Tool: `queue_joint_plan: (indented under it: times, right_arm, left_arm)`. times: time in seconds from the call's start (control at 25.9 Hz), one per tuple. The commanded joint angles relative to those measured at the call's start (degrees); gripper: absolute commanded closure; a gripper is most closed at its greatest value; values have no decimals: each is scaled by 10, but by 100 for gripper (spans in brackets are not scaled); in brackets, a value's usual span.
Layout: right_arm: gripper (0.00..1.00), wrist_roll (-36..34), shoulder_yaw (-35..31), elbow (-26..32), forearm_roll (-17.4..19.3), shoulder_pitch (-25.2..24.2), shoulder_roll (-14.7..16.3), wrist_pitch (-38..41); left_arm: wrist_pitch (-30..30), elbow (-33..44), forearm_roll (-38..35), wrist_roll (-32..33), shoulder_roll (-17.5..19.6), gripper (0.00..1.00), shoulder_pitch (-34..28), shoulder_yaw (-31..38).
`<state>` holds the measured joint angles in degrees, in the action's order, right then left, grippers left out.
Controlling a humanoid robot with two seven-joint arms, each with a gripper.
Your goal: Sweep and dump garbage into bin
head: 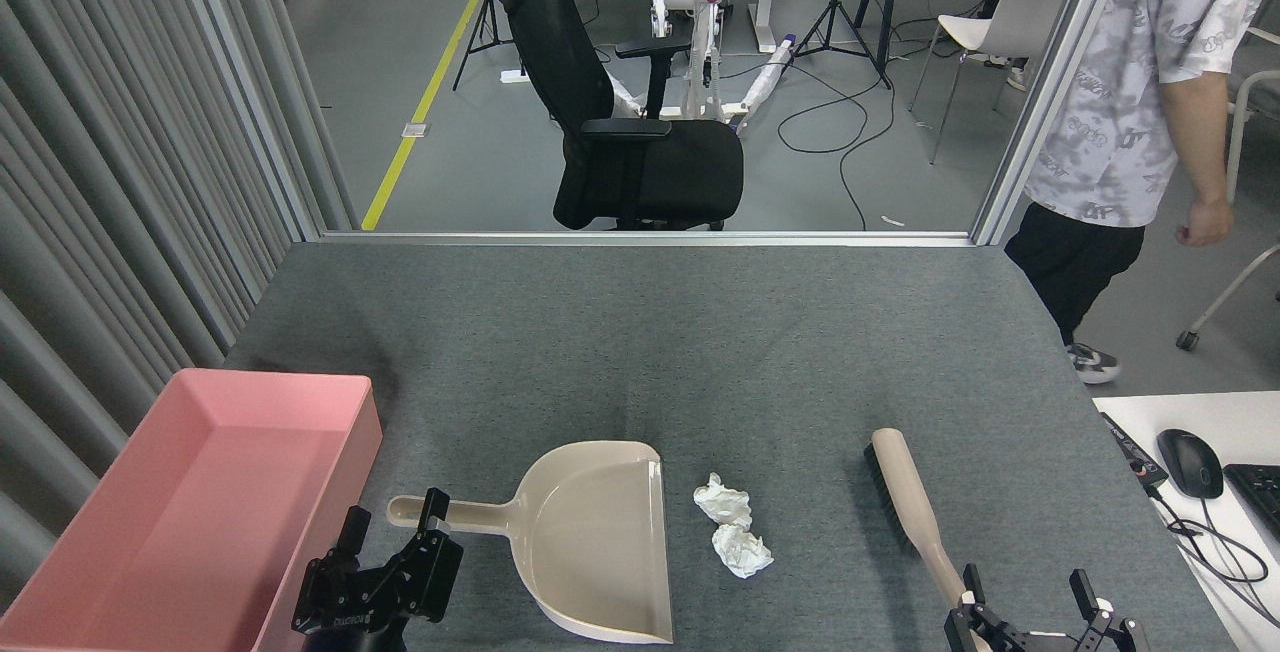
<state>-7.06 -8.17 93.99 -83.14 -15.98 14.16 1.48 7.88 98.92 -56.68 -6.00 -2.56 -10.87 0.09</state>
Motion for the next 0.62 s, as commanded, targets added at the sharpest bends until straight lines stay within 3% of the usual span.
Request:
queue_joint_plan:
  times: [0.0, 0.08, 0.27, 0.43, 0.58]
  right_arm:
    - [2, -1, 0, 0, 0, 0, 0, 0]
    - [2, -1, -1, 0, 0, -1, 0, 0]
    - [2, -1, -9, 1, 1, -6, 1, 1]
    - [2, -1, -11, 4, 1, -12, 1, 1]
    - [2, -1, -11, 13, 1, -20, -2, 1]
  left_arm:
    - [2, -1, 155, 22, 2, 0, -2, 0]
    - [2, -1, 213, 35, 3, 0, -4, 0]
    - [14, 0, 257, 41, 4, 0, -12, -3]
    - [21, -7, 344, 42, 4, 0, -13, -4]
    - [35, -36, 358, 40, 1, 0, -12, -4]
